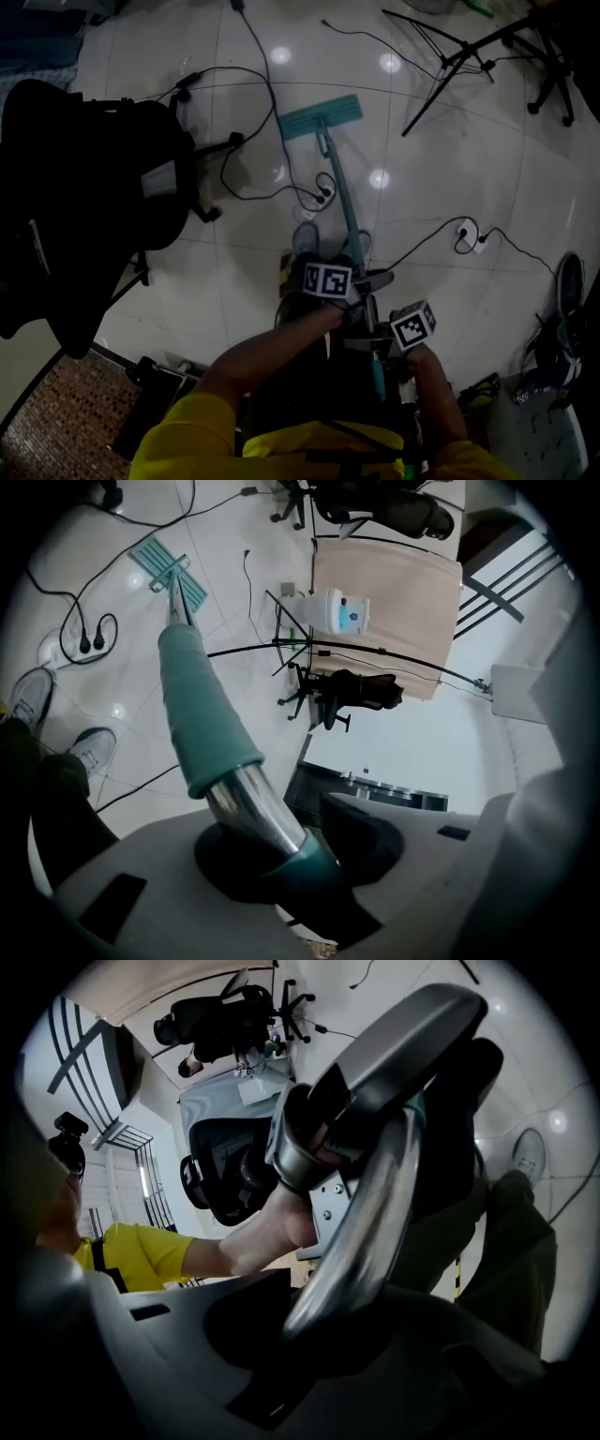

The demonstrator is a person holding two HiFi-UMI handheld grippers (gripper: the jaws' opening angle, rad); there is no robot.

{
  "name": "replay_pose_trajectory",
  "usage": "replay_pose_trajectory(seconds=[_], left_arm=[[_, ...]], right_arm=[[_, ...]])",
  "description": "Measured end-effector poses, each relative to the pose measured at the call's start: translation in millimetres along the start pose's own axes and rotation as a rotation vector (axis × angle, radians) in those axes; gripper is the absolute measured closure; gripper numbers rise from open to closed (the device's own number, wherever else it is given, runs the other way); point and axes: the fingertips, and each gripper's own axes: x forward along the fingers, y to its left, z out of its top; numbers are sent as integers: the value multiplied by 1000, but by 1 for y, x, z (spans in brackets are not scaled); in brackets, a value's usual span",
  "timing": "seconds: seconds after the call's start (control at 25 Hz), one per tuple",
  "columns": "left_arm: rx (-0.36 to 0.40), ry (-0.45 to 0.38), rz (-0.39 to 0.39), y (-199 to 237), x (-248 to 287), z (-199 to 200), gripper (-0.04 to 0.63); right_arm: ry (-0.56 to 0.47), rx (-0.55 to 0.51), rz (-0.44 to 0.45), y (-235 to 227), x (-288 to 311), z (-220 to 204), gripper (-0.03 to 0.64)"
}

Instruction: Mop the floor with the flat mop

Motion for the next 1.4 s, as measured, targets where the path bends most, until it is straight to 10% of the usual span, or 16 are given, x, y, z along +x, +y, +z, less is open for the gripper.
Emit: replay_pose_trajectory(seconds=[0.72,1.4], left_arm=[[195,-39,-25,22,1,225,448],[142,-42,-32,25,-15,160,466]], right_arm=[[-67,-190,-13,-41,1,212,545],[-94,-84,49,-34,22,150,568]])
